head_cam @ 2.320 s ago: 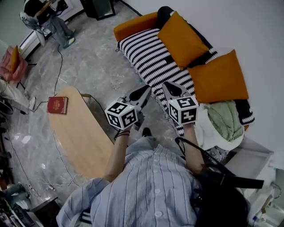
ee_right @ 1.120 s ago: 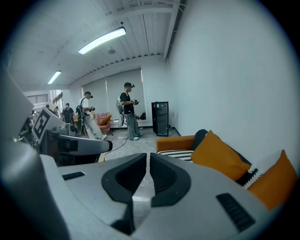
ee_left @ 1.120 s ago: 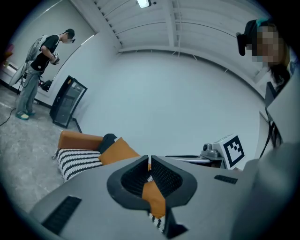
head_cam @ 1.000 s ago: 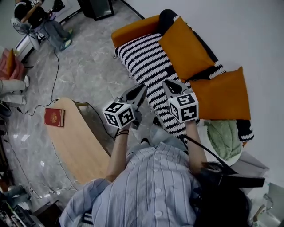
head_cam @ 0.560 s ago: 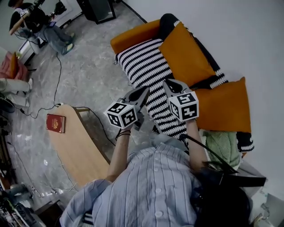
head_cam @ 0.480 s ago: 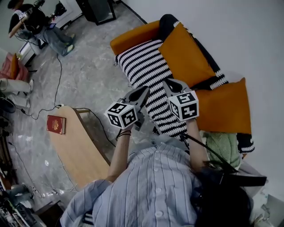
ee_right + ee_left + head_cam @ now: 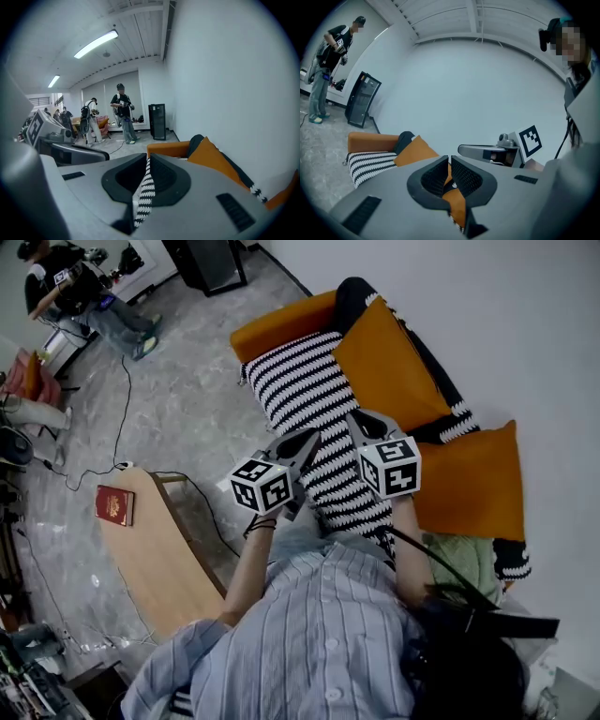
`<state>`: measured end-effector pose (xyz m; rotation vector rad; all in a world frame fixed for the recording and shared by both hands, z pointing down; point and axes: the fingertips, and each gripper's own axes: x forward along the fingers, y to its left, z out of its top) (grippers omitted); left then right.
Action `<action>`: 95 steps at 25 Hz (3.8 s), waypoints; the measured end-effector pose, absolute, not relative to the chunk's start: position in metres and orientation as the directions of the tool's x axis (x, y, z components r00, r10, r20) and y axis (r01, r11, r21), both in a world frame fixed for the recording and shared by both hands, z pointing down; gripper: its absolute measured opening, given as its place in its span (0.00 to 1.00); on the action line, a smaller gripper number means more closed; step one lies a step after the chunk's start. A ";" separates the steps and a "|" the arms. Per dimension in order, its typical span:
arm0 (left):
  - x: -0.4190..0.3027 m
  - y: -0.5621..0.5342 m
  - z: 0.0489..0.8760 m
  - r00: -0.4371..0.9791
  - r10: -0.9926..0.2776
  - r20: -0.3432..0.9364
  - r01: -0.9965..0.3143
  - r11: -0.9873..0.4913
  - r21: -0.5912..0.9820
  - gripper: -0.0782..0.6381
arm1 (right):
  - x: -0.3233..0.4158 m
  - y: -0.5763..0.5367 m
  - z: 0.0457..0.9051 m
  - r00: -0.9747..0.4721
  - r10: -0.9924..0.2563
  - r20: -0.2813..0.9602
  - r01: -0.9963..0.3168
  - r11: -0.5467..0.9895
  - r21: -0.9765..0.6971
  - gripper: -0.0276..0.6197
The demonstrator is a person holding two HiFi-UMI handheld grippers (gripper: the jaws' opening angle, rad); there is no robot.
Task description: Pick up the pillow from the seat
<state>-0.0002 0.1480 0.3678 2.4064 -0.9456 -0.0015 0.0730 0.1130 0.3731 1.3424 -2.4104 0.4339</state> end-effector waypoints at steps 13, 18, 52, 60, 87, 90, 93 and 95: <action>0.017 0.094 0.405 0.789 -0.559 0.256 -0.602 -0.622 0.501 0.12 | 0.101 0.059 0.407 -0.433 -0.761 0.484 -0.896 0.422 -0.138 0.10; 0.025 0.045 0.415 0.816 -0.520 0.254 -0.567 -0.633 0.527 0.12 | 0.114 0.017 0.421 -0.391 -0.762 0.517 -0.917 0.369 -0.151 0.10; 0.066 -0.249 0.605 0.844 -0.449 0.293 -0.514 -0.521 0.682 0.12 | 0.255 -0.322 0.562 -0.270 -0.673 0.689 -0.954 0.285 -0.096 0.10; 0.076 -0.259 0.637 0.850 -0.419 0.319 -0.508 -0.494 0.705 0.12 | 0.274 -0.372 0.607 -0.200 -0.576 0.793 -0.930 0.366 0.030 0.45; 0.073 -0.266 0.679 0.807 -0.426 0.410 -0.572 -0.387 0.724 0.27 | 0.288 -0.379 0.637 -0.188 -0.467 0.864 -0.952 0.304 -0.043 0.28; 0.072 -0.261 0.681 0.808 -0.414 0.419 -0.574 -0.395 0.717 0.31 | 0.290 -0.363 0.621 -0.219 -0.481 0.849 -0.954 0.287 -0.083 0.27; 0.072 -0.256 0.685 0.810 -0.408 0.420 -0.572 -0.397 0.718 0.32 | 0.291 -0.345 0.604 -0.246 -0.495 0.833 -0.951 0.288 -0.110 0.26; 0.074 -0.255 0.687 0.813 -0.403 0.420 -0.569 -0.397 0.720 0.34 | 0.288 -0.333 0.591 -0.274 -0.507 0.817 -0.944 0.306 -0.127 0.26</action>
